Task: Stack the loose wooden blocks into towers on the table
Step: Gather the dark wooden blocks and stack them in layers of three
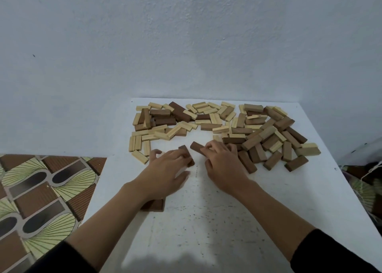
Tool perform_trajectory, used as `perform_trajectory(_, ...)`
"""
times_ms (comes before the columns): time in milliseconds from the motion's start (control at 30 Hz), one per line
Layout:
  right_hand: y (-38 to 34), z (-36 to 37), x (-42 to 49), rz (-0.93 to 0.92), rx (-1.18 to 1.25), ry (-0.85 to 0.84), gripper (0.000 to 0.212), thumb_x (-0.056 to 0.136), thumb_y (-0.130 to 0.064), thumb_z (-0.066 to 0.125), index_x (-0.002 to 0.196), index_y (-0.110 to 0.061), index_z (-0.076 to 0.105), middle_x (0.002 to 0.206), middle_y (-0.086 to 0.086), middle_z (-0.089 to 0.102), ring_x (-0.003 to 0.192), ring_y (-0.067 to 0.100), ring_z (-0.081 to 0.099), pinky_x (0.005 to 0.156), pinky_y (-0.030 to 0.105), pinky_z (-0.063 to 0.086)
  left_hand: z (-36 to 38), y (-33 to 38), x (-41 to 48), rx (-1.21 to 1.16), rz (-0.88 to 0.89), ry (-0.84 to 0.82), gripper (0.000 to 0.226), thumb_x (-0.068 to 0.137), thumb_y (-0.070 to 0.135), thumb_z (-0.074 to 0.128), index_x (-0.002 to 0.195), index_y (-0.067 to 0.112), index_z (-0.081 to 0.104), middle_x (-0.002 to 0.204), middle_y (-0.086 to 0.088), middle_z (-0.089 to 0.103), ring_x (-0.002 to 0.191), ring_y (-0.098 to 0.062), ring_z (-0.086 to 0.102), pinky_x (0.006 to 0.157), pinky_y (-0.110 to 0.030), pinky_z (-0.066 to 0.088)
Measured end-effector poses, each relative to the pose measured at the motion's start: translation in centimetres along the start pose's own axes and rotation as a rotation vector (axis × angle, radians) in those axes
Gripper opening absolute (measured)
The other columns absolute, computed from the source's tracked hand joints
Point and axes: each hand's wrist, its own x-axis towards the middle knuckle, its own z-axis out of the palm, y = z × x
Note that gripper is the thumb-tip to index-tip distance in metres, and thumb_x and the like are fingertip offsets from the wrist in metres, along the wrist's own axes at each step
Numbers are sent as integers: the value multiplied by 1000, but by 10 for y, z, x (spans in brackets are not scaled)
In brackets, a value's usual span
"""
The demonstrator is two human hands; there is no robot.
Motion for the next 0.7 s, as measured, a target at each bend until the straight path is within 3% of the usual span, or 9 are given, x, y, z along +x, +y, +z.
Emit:
perform_trajectory(67,-2,2,-13,-8,56,-2,38,92,-12,53,128,-16,64,118,1,53,105,20,57,101,42,34,-1,-4,-4,-108,23,-36,36,104,42,45,135,35,60,147,22,47,134,3,41,115,-47,16)
perform_trajectory(233,-5,6,-40,-6,244,-28,41,93,-5,54,133,-9,62,132,4,51,113,21,53,101,39,47,4,-5,-7,-194,44,-26,37,102,37,43,132,33,65,147,22,50,134,6,42,115,-44,19)
perform_trajectory(400,-6,8,-51,-9,290,42,33,91,-8,54,121,-9,70,118,2,61,106,16,55,95,35,47,12,11,-8,-181,64,18,38,97,35,45,126,33,69,140,22,57,129,7,47,113,-38,19)
perform_trajectory(500,-2,3,-58,16,285,46,37,92,-13,49,122,-12,69,123,-1,63,114,13,54,97,31,38,15,16,-11,-169,56,30,41,94,42,45,130,35,64,138,23,57,125,10,45,112,-40,19)
perform_trajectory(600,8,-4,-63,69,302,102,41,88,-14,48,123,-15,69,125,-3,62,120,10,51,102,38,39,18,19,-12,-160,72,44,35,97,40,54,131,38,60,136,21,48,118,10,39,108,-42,21)
perform_trajectory(700,28,-10,-63,156,225,244,35,87,-9,57,120,-13,70,118,-1,59,113,14,52,99,44,45,19,22,-9,-120,89,61,38,98,42,50,136,39,55,144,17,40,129,-2,39,104,-39,16)
